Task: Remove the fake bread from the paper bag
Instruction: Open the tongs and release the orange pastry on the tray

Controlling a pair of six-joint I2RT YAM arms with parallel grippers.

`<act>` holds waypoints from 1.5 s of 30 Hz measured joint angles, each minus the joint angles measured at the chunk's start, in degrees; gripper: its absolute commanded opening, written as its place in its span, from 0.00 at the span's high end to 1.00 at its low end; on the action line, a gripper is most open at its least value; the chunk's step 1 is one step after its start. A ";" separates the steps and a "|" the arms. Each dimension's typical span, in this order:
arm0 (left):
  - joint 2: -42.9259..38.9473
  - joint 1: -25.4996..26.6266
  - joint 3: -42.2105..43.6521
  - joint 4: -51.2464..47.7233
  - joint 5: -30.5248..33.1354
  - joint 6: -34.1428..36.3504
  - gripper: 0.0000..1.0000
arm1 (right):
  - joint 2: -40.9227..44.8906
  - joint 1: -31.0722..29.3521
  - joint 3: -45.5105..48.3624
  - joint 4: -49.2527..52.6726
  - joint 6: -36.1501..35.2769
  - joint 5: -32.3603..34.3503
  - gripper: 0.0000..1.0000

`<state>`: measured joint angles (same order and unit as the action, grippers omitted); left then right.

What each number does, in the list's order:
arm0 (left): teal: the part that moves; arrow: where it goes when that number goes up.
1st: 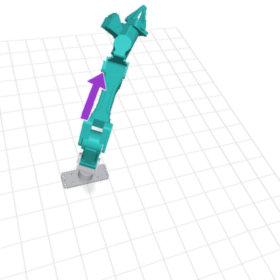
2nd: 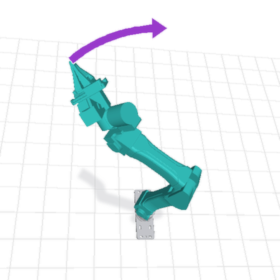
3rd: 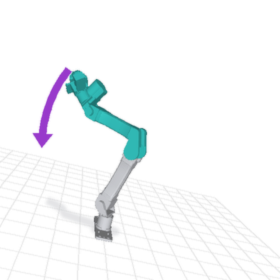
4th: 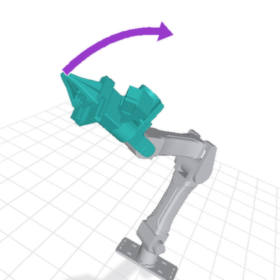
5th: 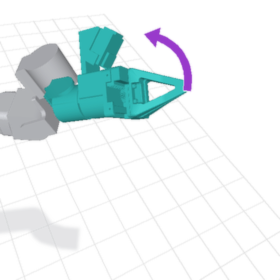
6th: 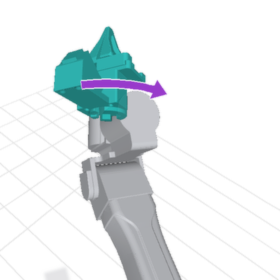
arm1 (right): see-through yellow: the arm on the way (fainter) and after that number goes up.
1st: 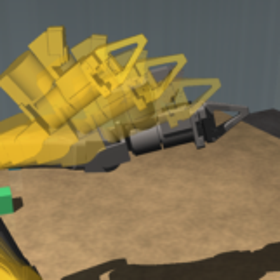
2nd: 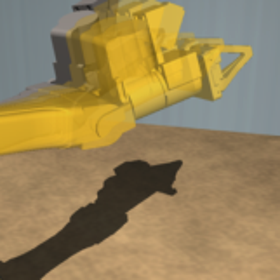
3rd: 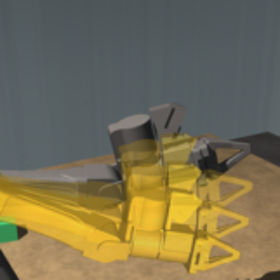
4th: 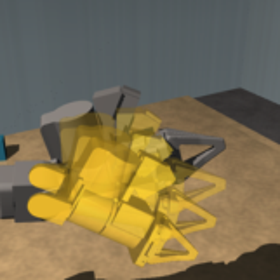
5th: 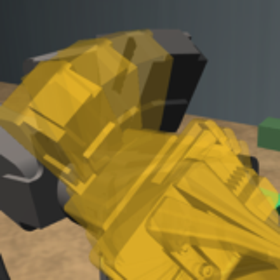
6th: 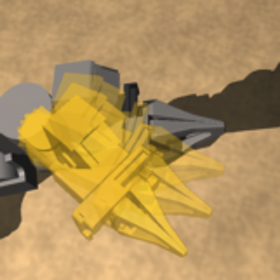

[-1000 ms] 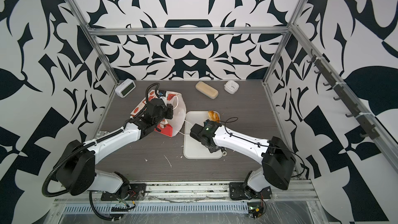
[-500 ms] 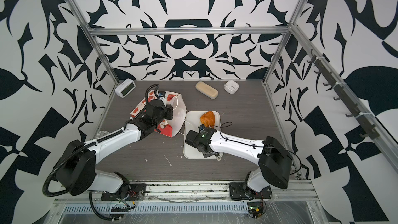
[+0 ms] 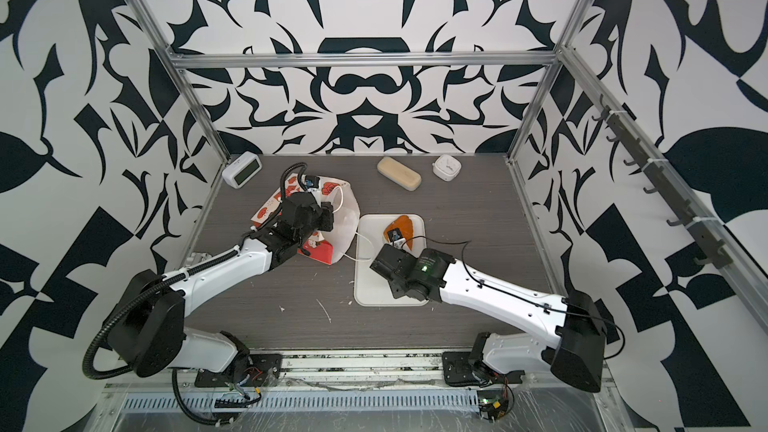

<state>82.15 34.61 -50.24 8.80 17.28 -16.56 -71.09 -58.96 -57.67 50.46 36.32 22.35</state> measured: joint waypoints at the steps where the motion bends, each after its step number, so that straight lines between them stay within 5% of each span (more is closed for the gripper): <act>1: 0.00 0.00 0.00 0.00 -0.02 0.00 1.00 | -0.07 0.00 0.00 -0.37 -0.33 0.26 0.64; 21: -0.02 0.00 0.00 -0.15 -0.35 -0.15 1.00 | -4.07 11.78 7.19 -14.10 -6.43 -7.63 0.66; 38: 0.76 0.00 -0.02 -0.50 -0.83 -0.15 1.00 | -1.31 13.53 8.15 -10.23 -6.58 -7.45 0.67; 45: 0.74 0.00 -0.11 -1.14 -1.05 0.11 1.00 | 2.80 13.60 9.84 -14.14 -7.69 -12.61 0.66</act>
<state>82.89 34.61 -50.35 7.66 16.23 -16.45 -68.29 -45.36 -47.83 36.32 28.62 9.74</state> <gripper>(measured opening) 0.049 0.338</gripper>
